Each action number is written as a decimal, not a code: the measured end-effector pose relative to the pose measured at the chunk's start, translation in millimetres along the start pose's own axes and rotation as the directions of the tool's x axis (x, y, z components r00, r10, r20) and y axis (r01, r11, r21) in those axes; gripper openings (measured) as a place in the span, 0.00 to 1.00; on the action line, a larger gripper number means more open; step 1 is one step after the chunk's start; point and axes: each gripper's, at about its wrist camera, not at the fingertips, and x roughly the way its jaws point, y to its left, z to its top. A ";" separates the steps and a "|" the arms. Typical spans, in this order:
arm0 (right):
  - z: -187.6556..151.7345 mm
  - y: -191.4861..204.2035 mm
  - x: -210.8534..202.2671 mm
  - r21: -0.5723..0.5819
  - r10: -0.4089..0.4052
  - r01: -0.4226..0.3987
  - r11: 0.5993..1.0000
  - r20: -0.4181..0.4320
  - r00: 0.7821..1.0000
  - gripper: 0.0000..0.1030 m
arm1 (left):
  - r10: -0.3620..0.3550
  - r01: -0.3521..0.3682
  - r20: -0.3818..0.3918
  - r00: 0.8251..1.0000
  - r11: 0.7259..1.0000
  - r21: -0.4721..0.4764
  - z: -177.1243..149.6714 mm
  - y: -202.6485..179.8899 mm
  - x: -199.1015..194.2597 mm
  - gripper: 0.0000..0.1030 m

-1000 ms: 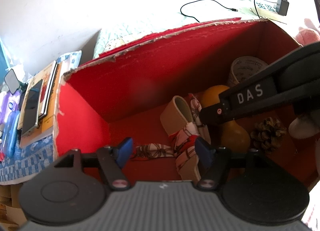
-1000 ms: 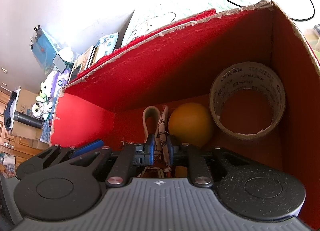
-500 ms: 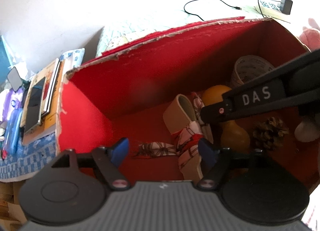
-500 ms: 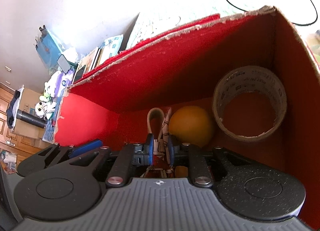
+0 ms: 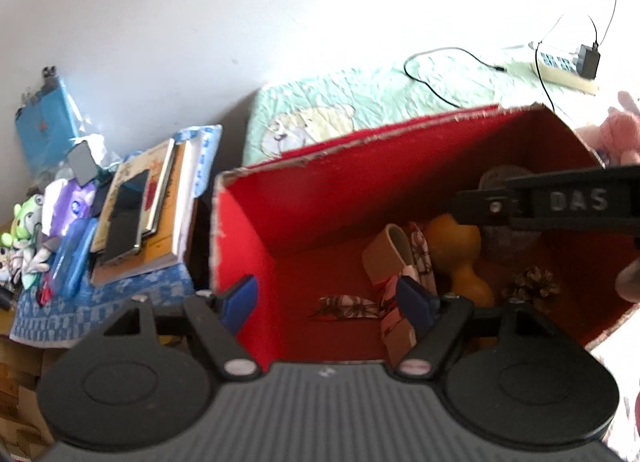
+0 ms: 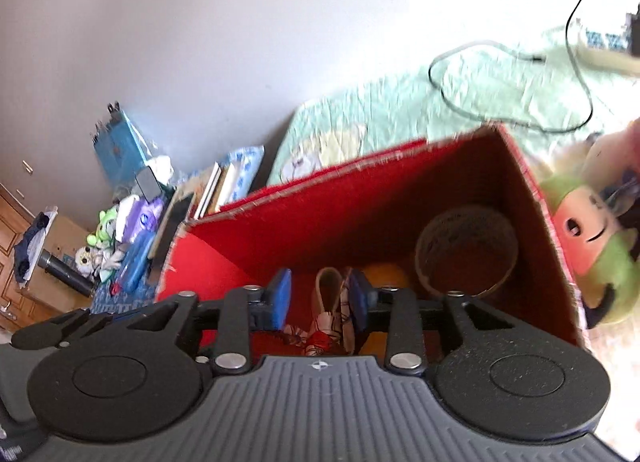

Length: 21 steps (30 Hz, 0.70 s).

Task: Organize objects
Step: 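Withdraw the right tool and move it to the small red gift box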

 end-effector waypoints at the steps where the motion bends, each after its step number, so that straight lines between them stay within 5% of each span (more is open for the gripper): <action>1: -0.9 0.1 -4.4 -0.001 0.001 -0.001 1.000 0.015 1.000 0.40 | 0.004 -0.003 0.006 1.000 1.000 -0.006 -0.6 2.3 -5.2 0.76; 5: -8.8 2.0 -24.0 -0.026 -0.008 0.010 1.000 0.077 0.997 0.49 | 0.002 -0.001 0.036 0.999 1.000 -0.025 -3.6 11.0 -24.0 0.76; 12: -32.6 20.1 -51.1 -0.058 -0.036 0.045 0.997 0.157 0.987 0.49 | 0.027 -0.026 0.077 0.997 0.999 -0.019 -18.6 18.6 -53.6 0.76; 16: -46.7 26.4 -70.0 -0.058 -0.063 0.078 0.995 0.225 0.972 0.69 | 0.016 -0.014 0.087 0.996 1.000 -0.021 -27.2 24.5 -66.0 0.76; 21: -58.6 22.8 -77.2 -0.027 -0.064 0.069 0.997 0.171 0.983 0.67 | 0.022 -0.020 0.103 0.994 1.000 -0.014 -37.1 24.4 -78.5 0.76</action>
